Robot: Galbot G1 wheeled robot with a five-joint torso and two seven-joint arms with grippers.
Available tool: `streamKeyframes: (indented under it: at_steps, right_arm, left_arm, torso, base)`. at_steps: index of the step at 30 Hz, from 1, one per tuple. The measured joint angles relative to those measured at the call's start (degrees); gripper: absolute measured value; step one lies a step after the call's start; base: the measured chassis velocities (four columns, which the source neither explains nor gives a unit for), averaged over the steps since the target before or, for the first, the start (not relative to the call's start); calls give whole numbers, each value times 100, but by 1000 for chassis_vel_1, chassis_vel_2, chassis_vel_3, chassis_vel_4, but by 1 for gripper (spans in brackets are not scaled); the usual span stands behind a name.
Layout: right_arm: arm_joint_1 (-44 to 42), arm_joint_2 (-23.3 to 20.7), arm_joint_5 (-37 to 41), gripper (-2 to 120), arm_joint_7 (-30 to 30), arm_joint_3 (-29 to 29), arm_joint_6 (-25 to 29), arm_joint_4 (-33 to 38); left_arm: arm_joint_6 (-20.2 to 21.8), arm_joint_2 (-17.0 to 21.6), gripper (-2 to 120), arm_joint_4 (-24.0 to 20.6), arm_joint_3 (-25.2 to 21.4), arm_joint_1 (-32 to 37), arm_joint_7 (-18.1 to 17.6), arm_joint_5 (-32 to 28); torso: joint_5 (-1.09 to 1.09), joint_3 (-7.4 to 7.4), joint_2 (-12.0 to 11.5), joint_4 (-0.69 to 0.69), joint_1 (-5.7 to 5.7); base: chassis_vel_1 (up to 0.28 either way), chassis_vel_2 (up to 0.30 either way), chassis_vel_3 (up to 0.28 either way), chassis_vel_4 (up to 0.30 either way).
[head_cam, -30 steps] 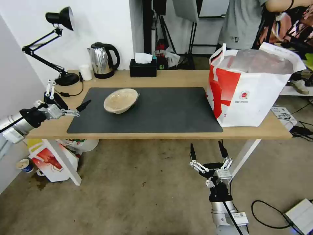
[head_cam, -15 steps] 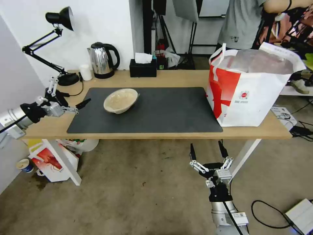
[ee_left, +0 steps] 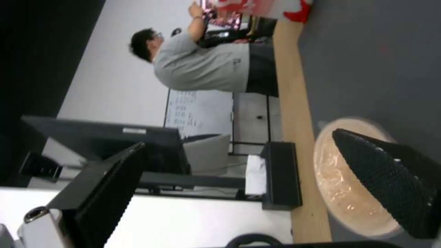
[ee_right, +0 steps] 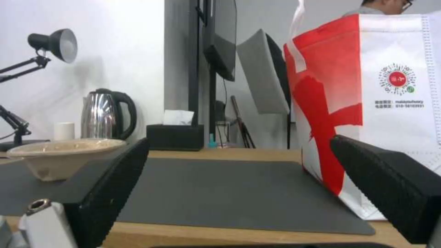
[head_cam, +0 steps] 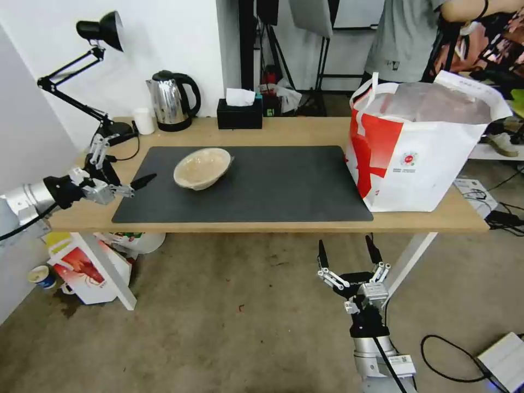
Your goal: Pick up the trash from the table and place it into the takeout bag.
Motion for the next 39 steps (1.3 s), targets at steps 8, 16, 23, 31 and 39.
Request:
streamKeyframes:
  at_steps: [8,16,23,31,39]
  right_arm:
    - [0,0,0,100,0,0,0,0]
    - [0,0,-1,100,0,0,0,0]
    - [0,0,0,100,0,0,0,0]
    - [1,0,0,100,0,0,0,0]
    - [0,0,0,100,0,0,0,0]
  left_arm:
    - [-153,-72,100,-94,299,-361,3,425]
    - [-153,-77,100,-21,755,-855,6,511]
    - [-152,-92,100,201,844,-935,59,513]
    - [-150,-163,100,346,845,-855,207,469]
    - [-149,-73,100,274,785,-726,373,404]
  torso:
    - [0,0,0,-1,0]
    - [-1,0,0,-2,0]
    - [-1,0,0,0,0]
    - [-2,0,0,0,0]
    - [-1,0,0,1,0]
  base:
    - [0,0,0,0]
    - [0,0,0,0]
    - [0,0,0,0]
    - [0,0,0,0]
    - [0,0,0,0]
